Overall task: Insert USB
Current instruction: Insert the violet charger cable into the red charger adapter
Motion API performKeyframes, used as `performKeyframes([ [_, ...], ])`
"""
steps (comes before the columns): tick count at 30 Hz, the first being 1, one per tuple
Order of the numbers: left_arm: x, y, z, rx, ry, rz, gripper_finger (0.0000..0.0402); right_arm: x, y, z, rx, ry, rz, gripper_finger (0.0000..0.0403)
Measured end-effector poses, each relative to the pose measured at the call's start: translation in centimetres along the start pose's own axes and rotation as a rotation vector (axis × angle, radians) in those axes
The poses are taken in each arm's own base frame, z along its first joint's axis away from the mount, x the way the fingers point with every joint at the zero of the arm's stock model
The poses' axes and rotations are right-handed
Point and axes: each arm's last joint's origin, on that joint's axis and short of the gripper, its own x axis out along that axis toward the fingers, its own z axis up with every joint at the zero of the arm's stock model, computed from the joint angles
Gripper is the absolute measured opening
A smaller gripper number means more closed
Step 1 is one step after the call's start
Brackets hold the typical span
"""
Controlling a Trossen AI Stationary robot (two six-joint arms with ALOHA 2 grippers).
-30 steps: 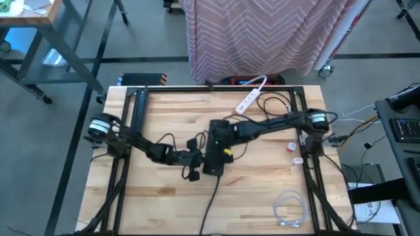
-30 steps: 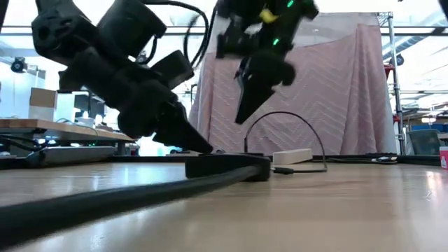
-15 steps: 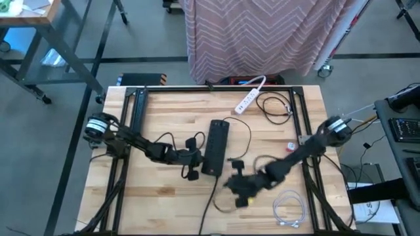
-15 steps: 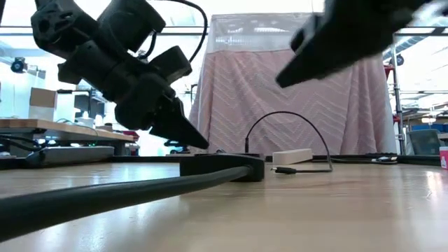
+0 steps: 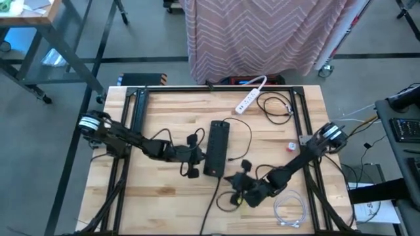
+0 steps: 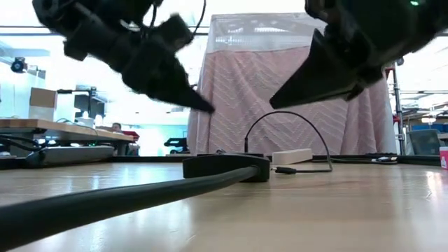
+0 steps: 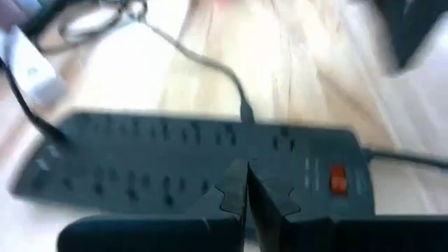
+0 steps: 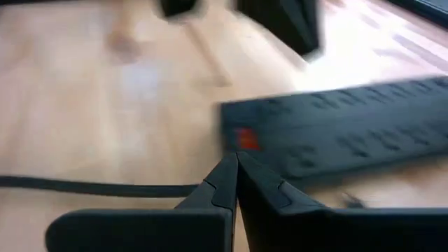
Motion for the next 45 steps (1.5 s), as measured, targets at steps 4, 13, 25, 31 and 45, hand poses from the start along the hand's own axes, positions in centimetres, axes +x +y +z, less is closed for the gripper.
performKeyframes([
  [4,-1.9,1.5,3.0,0.023,-0.068,0.029,0.0,-1.9,-2.5,2.4,-0.007,0.116,-0.04,0.0001],
  [13,-5.8,3.6,6.3,0.049,-0.206,0.074,0.0,-5.7,-8.0,5.7,0.019,0.343,-0.044,0.0067],
  [25,-5.8,3.6,4.9,0.071,-0.112,0.068,0.0002,-8.0,-11.5,4.1,-0.014,0.881,0.059,0.0185],
  [31,-5.9,3.6,4.8,0.077,-0.109,0.069,0.0005,-7.7,-9.1,2.7,-0.117,0.941,0.212,0.0197],
  [45,-5.9,3.7,4.6,0.078,-0.1,0.078,0.0004,-6.6,-6.4,0.1,-0.099,0.999,0.175,0.0196],
])
